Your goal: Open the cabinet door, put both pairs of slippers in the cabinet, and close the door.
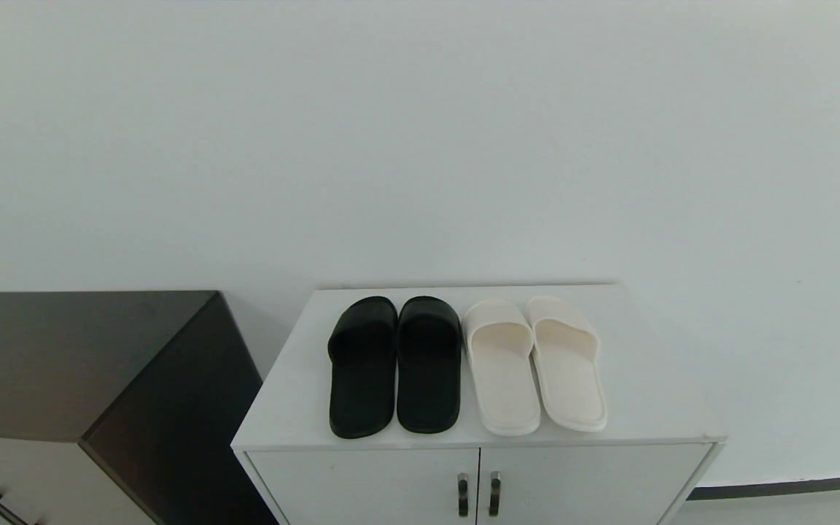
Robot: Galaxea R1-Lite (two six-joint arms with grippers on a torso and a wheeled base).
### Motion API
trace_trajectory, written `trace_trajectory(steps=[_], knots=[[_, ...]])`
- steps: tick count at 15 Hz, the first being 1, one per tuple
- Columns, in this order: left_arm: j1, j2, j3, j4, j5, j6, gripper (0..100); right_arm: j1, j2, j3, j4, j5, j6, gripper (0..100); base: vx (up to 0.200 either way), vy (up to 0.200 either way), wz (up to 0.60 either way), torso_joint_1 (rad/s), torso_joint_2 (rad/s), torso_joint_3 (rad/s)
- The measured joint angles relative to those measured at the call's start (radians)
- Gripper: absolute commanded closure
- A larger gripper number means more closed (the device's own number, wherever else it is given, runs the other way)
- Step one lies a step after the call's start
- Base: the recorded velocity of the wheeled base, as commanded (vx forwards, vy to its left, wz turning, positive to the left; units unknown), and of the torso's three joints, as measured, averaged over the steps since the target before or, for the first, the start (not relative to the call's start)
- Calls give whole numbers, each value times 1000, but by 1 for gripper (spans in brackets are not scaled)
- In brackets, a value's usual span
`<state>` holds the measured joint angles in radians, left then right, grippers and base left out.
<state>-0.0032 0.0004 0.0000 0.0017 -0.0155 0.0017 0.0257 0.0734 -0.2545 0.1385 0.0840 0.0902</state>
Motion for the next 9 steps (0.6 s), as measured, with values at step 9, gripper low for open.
trace_trajectory(steps=[9], knots=[[0,0,0,0,-1,0,100,230,780,-147,-312,119,29,0,0,0,0,0,0,0]])
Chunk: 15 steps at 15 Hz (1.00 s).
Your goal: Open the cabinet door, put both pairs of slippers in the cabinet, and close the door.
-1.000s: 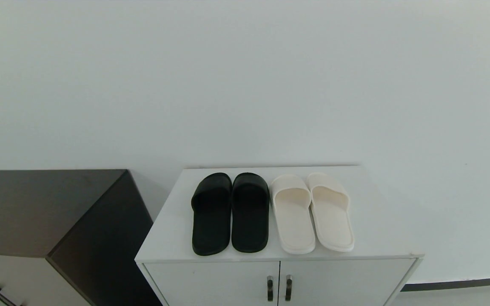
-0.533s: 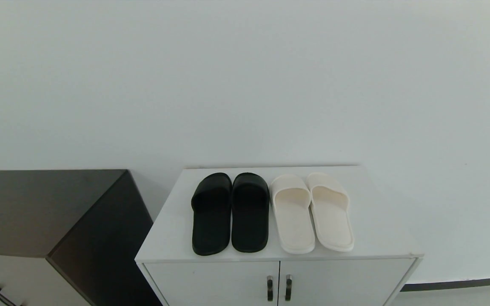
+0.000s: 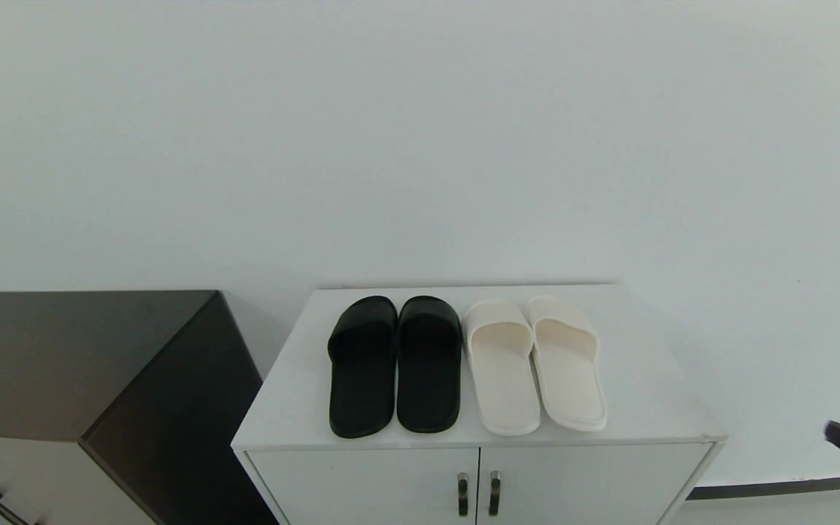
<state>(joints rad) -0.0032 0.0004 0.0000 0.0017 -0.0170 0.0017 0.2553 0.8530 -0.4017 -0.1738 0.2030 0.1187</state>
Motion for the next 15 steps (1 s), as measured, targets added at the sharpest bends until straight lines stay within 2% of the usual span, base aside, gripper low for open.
trace_trajectory(steps=[4,7,9,11,15], knots=[[0,0,0,0,0,0,100,323,262,-164,-74,-317,173,0,0,0,0,0,0,0],[0,0,0,0,0,0,100,453,414,-268,-84,-516,204,0,0,0,0,0,0,0],[0,0,0,0,1,0,100,517,508,-318,-89,-609,224,0,0,0,0,0,0,0],[0,0,0,0,0,0,100,541,601,-357,-118,-675,234,0,0,0,0,0,0,0],[0,0,0,0,0,0,100,555,777,-383,-298,-741,230,0,0,0,0,0,0,0]])
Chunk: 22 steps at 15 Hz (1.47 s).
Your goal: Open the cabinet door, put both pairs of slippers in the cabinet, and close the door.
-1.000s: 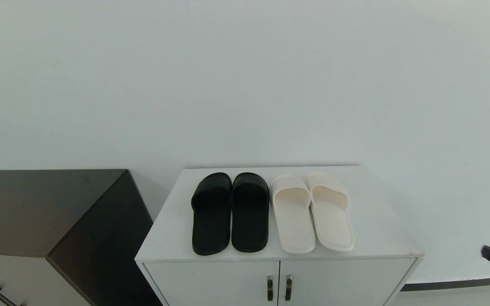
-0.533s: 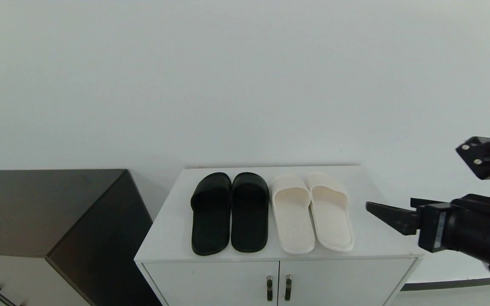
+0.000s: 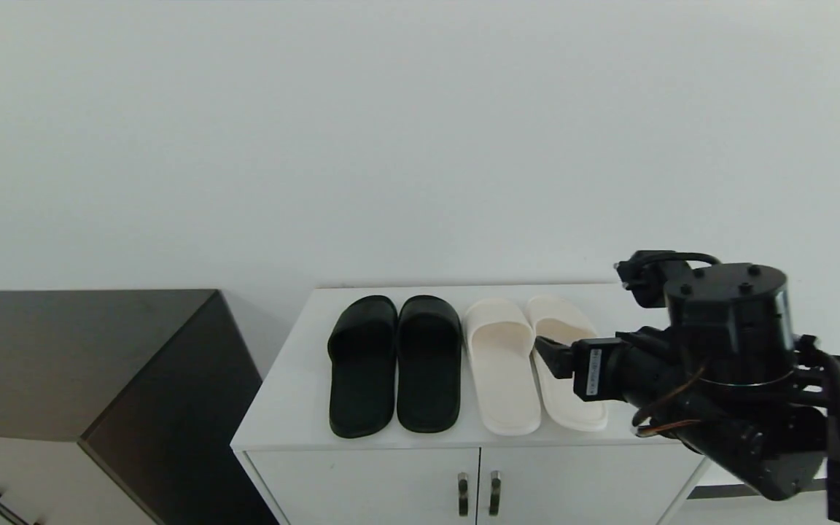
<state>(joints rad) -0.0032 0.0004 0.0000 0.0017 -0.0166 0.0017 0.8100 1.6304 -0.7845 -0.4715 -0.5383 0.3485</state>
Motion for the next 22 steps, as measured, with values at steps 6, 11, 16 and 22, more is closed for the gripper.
trace_trajectory(steps=[6,11,16,22], knots=[[0,0,0,0,0,0,100,-3,262,-84,-177,-110,-37,0,0,0,0,0,0,0],[0,0,0,0,0,-1,100,-35,380,-144,-229,-113,-67,0,0,0,0,0,0,0],[0,0,0,0,1,-2,100,-55,442,-210,-291,-111,-131,0,0,0,0,0,0,0],[0,0,0,0,1,-2,100,-93,500,-275,-298,-102,-147,0,0,0,0,0,0,0]])
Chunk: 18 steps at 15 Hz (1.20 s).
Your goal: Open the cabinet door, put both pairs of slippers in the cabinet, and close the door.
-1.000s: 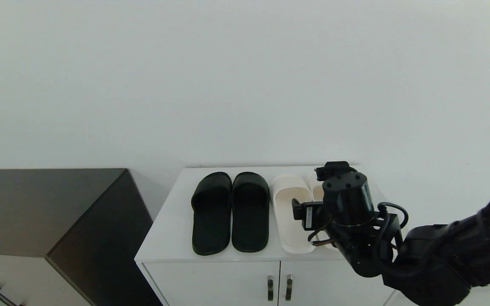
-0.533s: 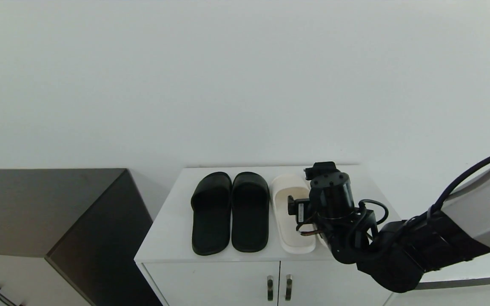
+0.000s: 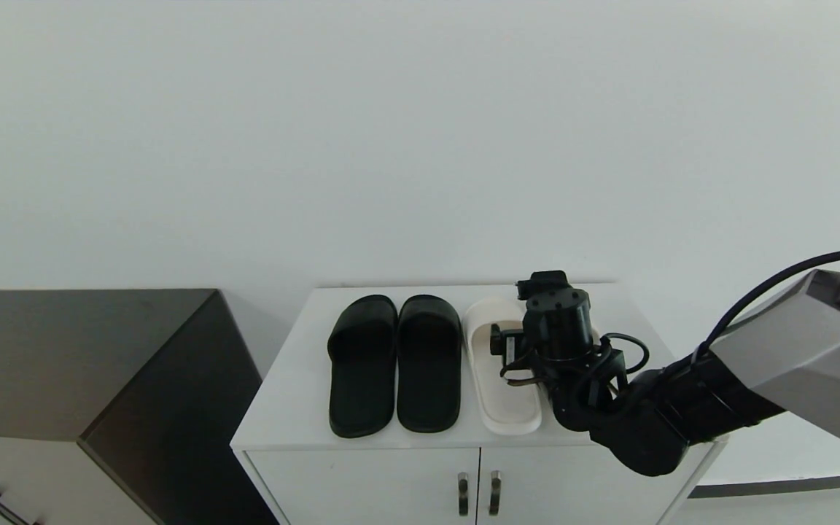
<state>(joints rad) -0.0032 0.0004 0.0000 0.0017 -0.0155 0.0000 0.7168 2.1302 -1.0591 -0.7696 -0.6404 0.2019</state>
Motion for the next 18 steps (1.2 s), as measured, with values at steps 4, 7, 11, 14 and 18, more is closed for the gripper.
trace_trajectory(steps=[4,7,11,14,18], knots=[[0,0,0,0,0,0,100,-16,24,-26,-3,4,-13,100,0,0,0,0,0,0],[0,0,0,0,0,0,100,-17,33,-30,-11,4,-14,100,0,0,0,0,0,0],[0,0,0,0,3,0,100,-17,37,-30,-12,2,-17,100,0,0,0,0,0,0],[0,0,0,0,11,18,100,-4,14,-7,-14,0,-39,100,0,0,0,0,0,0],[0,0,0,0,11,16,100,17,-82,72,-22,-2,-93,100,0,0,0,0,0,0]])
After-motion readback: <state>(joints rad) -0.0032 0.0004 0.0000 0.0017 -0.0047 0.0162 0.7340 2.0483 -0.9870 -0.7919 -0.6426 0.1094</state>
